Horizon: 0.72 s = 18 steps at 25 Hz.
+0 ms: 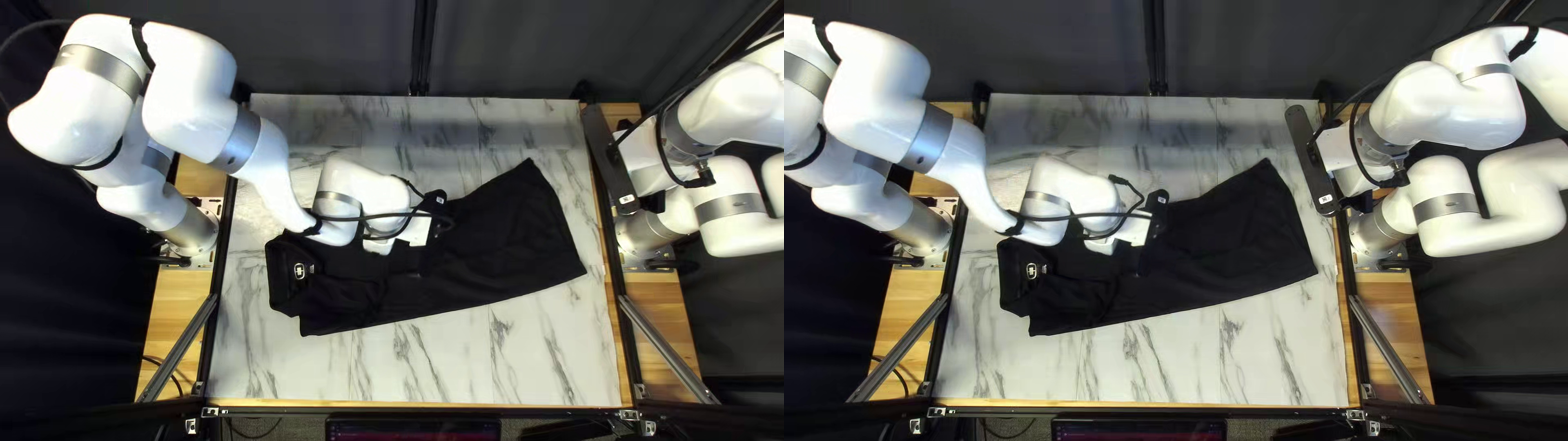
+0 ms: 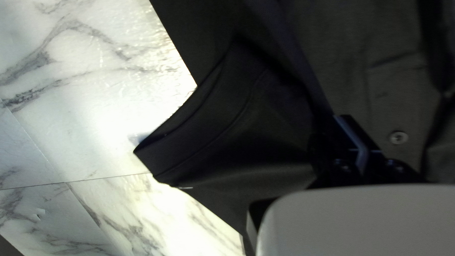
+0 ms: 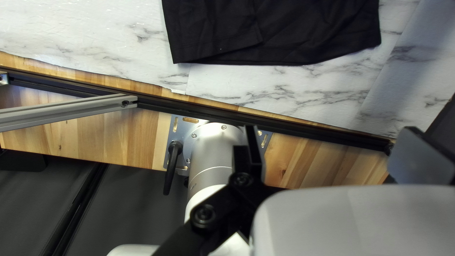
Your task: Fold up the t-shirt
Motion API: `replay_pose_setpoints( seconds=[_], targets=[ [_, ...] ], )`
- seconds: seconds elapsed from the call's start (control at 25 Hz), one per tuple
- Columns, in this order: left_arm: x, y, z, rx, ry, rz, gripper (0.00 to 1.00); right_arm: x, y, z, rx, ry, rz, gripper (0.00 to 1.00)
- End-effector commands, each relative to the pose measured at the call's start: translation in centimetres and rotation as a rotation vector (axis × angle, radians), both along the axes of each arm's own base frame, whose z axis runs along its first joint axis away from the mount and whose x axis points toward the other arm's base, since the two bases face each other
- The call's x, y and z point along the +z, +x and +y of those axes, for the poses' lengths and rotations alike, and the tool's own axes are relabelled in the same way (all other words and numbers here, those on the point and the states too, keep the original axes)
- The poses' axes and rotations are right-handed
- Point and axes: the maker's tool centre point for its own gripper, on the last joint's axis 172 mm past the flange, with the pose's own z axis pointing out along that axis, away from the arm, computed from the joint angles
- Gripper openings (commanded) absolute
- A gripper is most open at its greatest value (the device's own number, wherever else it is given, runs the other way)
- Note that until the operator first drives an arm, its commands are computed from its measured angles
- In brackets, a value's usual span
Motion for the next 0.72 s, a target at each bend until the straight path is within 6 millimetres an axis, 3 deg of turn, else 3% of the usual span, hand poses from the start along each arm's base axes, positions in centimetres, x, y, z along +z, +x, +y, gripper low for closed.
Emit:
replay_pose_setpoints(
  seconds=[0.04, 0.08, 0.48, 0.72],
  targets=[
    [-1.0, 0.4, -0.9, -0.035, -0.012, 0.020, 0.76, 0.0, 0.0, 0.0, 0.000, 0.000, 0.000, 1.00],
    [-1.1, 0.4, -0.9, -0.042, -0.019, 0.023, 1.00, 0.0, 0.0, 0.0, 0.000, 0.000, 0.000, 1.00],
    [1.9, -1.5, 0.1, -0.055, -0.041, -0.012, 1.00, 0.0, 0.0, 0.0, 0.000, 0.000, 0.000, 1.00],
    [1.9, -1.7, 1.1, -0.056, -0.070, -0.039, 1.00, 0.0, 0.0, 0.0, 0.000, 0.000, 0.000, 1.00]
  ],
)
